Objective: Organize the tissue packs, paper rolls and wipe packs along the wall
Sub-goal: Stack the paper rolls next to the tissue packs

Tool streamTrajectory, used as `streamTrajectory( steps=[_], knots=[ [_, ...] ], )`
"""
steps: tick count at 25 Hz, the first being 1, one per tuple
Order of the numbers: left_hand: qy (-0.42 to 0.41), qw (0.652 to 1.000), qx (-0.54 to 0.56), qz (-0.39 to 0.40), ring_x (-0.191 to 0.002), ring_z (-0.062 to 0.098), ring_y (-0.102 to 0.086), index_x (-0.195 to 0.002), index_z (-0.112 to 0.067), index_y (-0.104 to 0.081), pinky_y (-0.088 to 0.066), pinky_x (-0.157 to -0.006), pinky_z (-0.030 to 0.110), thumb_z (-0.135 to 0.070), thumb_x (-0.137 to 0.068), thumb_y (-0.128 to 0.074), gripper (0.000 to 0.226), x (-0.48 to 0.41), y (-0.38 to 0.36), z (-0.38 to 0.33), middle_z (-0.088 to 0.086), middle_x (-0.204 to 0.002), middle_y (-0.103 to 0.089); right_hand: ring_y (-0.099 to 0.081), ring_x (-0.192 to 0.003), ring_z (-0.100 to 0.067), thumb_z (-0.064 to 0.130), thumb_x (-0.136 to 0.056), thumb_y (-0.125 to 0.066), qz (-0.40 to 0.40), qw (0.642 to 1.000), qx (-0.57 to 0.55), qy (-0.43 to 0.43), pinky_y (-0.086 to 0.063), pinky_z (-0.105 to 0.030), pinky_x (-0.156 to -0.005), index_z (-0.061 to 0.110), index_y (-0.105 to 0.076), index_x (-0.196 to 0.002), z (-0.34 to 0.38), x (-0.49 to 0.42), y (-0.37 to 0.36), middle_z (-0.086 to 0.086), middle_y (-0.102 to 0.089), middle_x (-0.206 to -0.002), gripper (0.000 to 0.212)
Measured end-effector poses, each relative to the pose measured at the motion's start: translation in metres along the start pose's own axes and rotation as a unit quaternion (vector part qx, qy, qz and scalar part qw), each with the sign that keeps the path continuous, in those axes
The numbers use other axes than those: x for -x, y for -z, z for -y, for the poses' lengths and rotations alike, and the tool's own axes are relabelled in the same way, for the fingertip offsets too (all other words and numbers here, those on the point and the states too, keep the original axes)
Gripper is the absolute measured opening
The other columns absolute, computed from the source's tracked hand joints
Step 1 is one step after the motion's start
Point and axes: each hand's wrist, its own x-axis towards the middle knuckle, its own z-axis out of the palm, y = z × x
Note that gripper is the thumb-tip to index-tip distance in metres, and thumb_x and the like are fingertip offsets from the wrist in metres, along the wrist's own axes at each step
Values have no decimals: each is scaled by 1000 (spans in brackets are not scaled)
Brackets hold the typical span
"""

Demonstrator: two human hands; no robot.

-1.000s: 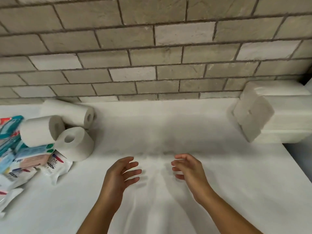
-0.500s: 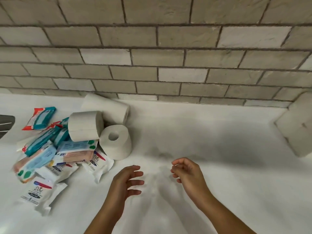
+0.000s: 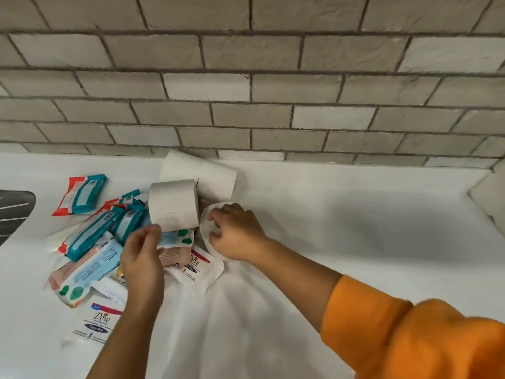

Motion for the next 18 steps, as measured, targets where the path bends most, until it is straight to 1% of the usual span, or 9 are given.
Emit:
streamTrajectory(
  steps=[1,2,4,6,9,13,15,17,18],
  knots=[
    [-7,999,-33,0,-119,23,-56,-134,-19,-59,-45,-97,37,-37,-98,-57,41,-14,2,-1,1,-132,-61,-49,-127,-29,37,-92,-58,26,998,53,-1,-44,-46,-99,17,-53,-134,1,-7,-5,-5,-60,-132,47],
    [-11,998,-63,8,-126,24,-53,-142,-22,-52,-42,-99,38,-45,-96,-58,52,-27,2,1,1,-141,-56,-49,-128,-30,40,-91,-58,40,995,95,-6,-43,-46,-98,15,-49,-136,0,-12,-9,-7,-59,-134,53],
    [-17,994,-94,49,-125,24,-51,-148,-22,-45,-39,-95,37,-48,-96,-59,60,-44,-3,1,0,-143,-53,-51,-127,-31,46,-89,-59,48,987,151,-15,-42,-46,-97,12,-46,-137,-1,-14,-17,-8,-58,-136,60],
    [-17,993,-84,77,-121,24,-54,-146,-22,-48,-41,-94,39,-46,-95,-61,58,-57,-8,6,1,-140,-57,-51,-126,-30,46,-89,-61,48,982,182,-11,-42,-47,-97,12,-44,-140,-2,-12,-23,-8,-58,-136,64],
    [12,995,-74,70,-124,30,-56,-143,-25,-51,-46,-101,50,-54,-89,-64,62,-69,-9,10,4,-140,-59,-50,-127,-31,40,-89,-65,37,984,175,5,-42,-48,-100,13,-40,-145,-5,-8,-26,-9,-58,-138,66],
    [5,995,-77,61,-109,27,-61,-126,-20,-63,-48,-88,42,-51,-87,-70,50,-71,-14,10,2,-118,-65,-50,-128,-33,31,-91,-67,17,987,156,23,-41,-49,-100,16,-35,-150,-11,3,-26,-9,-61,-137,69],
    [-7,995,-69,65,-103,27,-65,-119,-18,-66,-52,-84,40,-52,-82,-74,51,-67,-17,10,3,-112,-69,-46,-131,-33,31,-93,-66,15,989,145,20,-39,-50,-103,18,-33,-152,-18,10,-23,-8,-60,-139,70],
    [-10,995,-69,72,-103,26,-66,-116,-19,-66,-55,-88,44,-56,-79,-76,53,-60,-21,14,2,-112,-69,-40,-135,-32,32,-95,-64,7,993,121,7,-37,-50,-105,21,-31,-154,-27,20,-17,-7,-58,-142,69],
    [-11,995,-64,74,-104,27,-66,-113,-21,-66,-55,-92,47,-56,-78,-77,50,-56,-23,15,2,-111,-70,-38,-136,-32,32,-95,-62,-2,994,106,-2,-36,-49,-105,23,-30,-155,-32,27,-13,-5,-57,-143,68]
  ],
)
